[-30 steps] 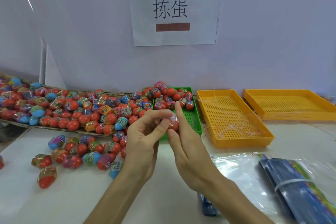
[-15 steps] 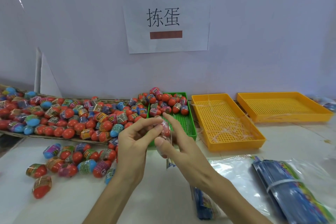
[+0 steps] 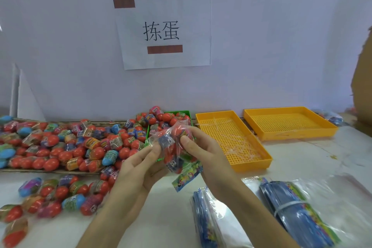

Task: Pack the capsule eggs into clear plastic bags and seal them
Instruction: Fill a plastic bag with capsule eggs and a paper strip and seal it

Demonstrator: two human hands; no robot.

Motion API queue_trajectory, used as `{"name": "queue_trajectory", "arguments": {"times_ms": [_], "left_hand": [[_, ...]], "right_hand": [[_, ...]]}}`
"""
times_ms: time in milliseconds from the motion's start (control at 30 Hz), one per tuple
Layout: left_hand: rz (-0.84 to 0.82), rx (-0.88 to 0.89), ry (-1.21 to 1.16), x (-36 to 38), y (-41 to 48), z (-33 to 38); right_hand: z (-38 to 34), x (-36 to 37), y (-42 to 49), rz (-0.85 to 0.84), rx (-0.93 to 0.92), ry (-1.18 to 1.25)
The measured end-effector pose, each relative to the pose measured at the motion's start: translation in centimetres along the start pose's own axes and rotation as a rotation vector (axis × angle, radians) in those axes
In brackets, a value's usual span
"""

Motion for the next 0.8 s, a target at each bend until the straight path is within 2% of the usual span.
{"name": "queue_trajectory", "arguments": {"times_ms": [200,333,567,733,800], "left_hand": [[0.055,0.056,0.038,0.0,-0.3,0.3],[0.113,0.037,-0.036,-0.1,-0.3,0.1],[0.166,0.039,-0.003,-0.7,0.1,-0.1],[0.175,0.067,0.035,-0.7,0.1,-0.1],[0.175,0.088,0.062,-0.7,0.0,0.1]], "right_hand": [[0.2,0.3,0.0,0.037,-0.068,-0.047],[0.7,0.4,0.0,0.055,-0.067,-0.163],[-1.6,-0.2,0.0,0.004,-0.125,-0.304],[-2.6,-0.4,0.1,-0.001,-0.139,-0.288],[-2.5,-0.3,0.1,0.053,-0.165,-0.254]]}}
Point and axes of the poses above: each hand's wrist, its own y-axis towards the middle knuckle, its own x-axis out of the palm, z = x × y, the point moved 2 cm from there along y, towards the middle knuckle, and after that the axes turned 15 degrees about y, right-handed, at the moved point
